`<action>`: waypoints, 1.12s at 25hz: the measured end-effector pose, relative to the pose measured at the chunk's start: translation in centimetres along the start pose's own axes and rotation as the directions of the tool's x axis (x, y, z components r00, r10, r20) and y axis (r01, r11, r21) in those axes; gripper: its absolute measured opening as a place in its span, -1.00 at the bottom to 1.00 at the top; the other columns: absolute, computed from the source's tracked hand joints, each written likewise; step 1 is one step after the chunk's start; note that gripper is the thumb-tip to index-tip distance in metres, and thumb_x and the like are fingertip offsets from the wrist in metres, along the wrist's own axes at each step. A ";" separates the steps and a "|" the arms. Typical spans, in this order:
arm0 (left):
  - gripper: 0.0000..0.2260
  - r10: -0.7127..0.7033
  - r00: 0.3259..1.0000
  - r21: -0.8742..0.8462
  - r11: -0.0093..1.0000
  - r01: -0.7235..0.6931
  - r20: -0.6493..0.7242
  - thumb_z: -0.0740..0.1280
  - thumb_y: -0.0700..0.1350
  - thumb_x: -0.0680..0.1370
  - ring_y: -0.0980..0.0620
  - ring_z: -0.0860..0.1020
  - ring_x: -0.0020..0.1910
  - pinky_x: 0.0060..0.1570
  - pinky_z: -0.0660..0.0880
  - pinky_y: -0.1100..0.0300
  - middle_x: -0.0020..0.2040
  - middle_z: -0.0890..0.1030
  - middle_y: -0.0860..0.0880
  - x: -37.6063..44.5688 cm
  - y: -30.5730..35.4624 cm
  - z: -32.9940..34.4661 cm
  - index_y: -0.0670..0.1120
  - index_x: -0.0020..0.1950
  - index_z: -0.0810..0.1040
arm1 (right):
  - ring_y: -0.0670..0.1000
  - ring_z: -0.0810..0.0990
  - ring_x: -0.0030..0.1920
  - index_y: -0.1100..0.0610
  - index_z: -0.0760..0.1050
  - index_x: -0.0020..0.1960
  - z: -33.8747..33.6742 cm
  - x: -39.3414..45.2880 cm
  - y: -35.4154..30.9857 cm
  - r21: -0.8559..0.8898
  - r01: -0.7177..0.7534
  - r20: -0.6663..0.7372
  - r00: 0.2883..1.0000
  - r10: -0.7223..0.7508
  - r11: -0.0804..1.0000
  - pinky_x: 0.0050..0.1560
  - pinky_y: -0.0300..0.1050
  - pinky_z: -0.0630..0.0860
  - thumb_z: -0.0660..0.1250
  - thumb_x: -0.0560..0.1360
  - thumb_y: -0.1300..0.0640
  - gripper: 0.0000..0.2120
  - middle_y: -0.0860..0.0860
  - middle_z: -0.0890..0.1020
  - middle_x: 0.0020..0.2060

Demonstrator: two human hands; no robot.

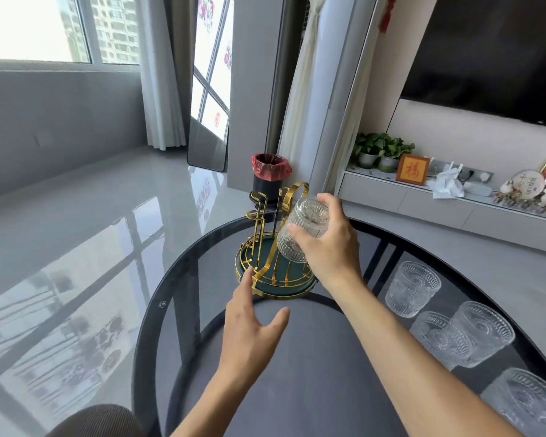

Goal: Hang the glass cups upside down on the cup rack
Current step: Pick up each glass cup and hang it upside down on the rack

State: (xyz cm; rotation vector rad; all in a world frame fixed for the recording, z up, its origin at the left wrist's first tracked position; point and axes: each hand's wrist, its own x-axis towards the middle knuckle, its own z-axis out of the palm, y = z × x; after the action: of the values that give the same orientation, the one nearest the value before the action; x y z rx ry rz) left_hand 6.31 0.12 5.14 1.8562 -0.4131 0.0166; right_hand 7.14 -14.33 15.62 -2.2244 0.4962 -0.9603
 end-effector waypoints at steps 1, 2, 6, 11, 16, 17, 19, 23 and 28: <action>-0.21 -0.013 1.000 -0.023 1.000 0.013 0.009 0.49 -0.04 0.47 0.10 0.29 0.46 0.43 0.29 0.07 0.49 0.38 0.06 -0.2 0.0 0.1 0.12 0.59 0.12 | 0.06 0.56 0.04 -0.11 0.37 0.27 0.3 0.1 0.4 -0.046 0.015 0.028 1.000 -0.014 0.999 -0.06 -0.15 0.46 0.48 0.34 -0.11 -0.44 0.02 0.61 0.13; -0.21 -0.006 1.000 -0.030 1.000 0.007 0.020 0.48 -0.04 0.47 0.12 0.29 0.46 0.42 0.28 0.09 0.49 0.37 0.08 -0.4 0.0 0.2 0.13 0.58 0.11 | 0.09 0.57 0.06 -0.10 0.37 0.28 0.6 0.1 0.7 -0.092 0.033 0.063 0.998 -0.027 0.995 -0.03 -0.10 0.49 0.48 0.33 -0.10 -0.43 0.04 0.61 0.13; -0.24 0.048 0.997 0.024 0.999 -0.049 0.055 0.46 -0.06 0.48 0.15 0.31 0.44 0.35 0.22 0.25 0.46 0.36 0.14 -0.8 -0.3 0.5 0.13 0.58 0.13 | 0.12 0.57 0.10 -0.08 0.37 0.32 1.8 -0.7 2.4 -0.173 0.055 0.201 0.979 -0.020 0.983 0.03 -0.04 0.53 0.47 0.35 -0.12 -0.41 0.04 0.61 0.13; -0.29 0.076 0.986 0.076 0.993 -0.088 0.147 0.42 -0.12 0.49 0.20 0.23 0.46 0.37 0.13 0.37 0.48 0.33 0.16 -1.9 -0.9 1.7 0.13 0.56 0.17 | 0.12 0.54 0.16 -0.11 0.27 0.41 1.9 -1.2 3.5 -0.156 0.031 0.272 0.962 0.013 0.987 0.07 -0.02 0.50 0.42 0.38 -0.15 -0.34 0.05 0.53 0.23; -0.32 0.143 0.962 0.126 0.977 -0.175 0.232 0.43 -0.14 0.48 0.20 0.26 0.45 0.28 0.07 0.52 0.48 0.36 0.16 -3.2 -1.7 3.0 0.11 0.53 0.23 | 0.04 0.42 0.33 -0.10 0.20 0.48 -2.2 -4.4 4.0 -0.037 -0.072 0.282 0.956 0.080 0.997 0.20 -0.07 0.40 0.42 0.41 -0.10 -0.29 -0.02 0.41 0.38; -0.32 0.154 0.957 0.137 0.972 -0.191 0.246 0.44 -0.14 0.49 0.21 0.27 0.43 0.29 0.11 0.45 0.47 0.36 0.16 -3.6 -1.7 3.4 0.11 0.53 0.23 | 0.00 0.42 0.34 -0.11 0.22 0.47 -3.8 -5.8 4.5 0.011 -0.115 0.250 0.962 0.108 0.993 0.24 -0.07 0.41 0.41 0.41 -0.09 -0.31 -0.07 0.41 0.37; -0.32 0.178 0.944 0.136 0.965 -0.222 0.278 0.47 -0.13 0.49 0.20 0.31 0.40 0.30 0.20 0.31 0.42 0.38 0.18 -4.4 -1.7 3.9 0.11 0.53 0.24 | -0.08 0.42 0.33 -0.14 0.28 0.42 -7.1 -9.4 5.4 0.119 -0.196 0.189 0.967 0.172 0.973 0.27 -0.02 0.44 0.39 0.43 -0.06 -0.40 -0.19 0.40 0.32; -0.25 0.237 0.821 0.031 0.955 -0.295 0.520 0.55 -0.06 0.42 0.23 0.35 0.41 0.38 0.31 0.18 0.43 0.40 0.19 -8.6 0.4 6.8 0.13 0.52 0.26 | -0.22 0.53 0.19 -0.17 0.46 0.24 -14.9 -16.9 7.5 0.266 -0.257 -0.054 0.958 0.281 0.929 0.11 -0.23 0.53 0.36 0.44 0.01 -0.62 -0.29 0.56 0.19; -0.09 0.315 0.582 -0.222 0.948 -0.227 0.750 0.61 0.11 0.31 0.20 0.31 0.47 0.41 0.30 0.16 0.47 0.39 0.21 -16.9 5.2 12.9 0.21 0.54 0.18 | -0.16 0.58 0.15 -0.03 0.54 0.13 -20.9 -20.4 8.1 0.278 -0.230 -0.211 0.932 0.293 0.933 0.05 -0.32 0.49 0.39 0.48 0.15 -0.76 -0.18 0.65 0.08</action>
State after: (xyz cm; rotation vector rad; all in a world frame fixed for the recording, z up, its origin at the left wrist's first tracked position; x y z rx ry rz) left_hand -13.57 -8.54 2.05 1.5909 -1.2906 -0.6260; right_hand -22.59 -17.35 10.59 -1.7686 0.7266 -1.0973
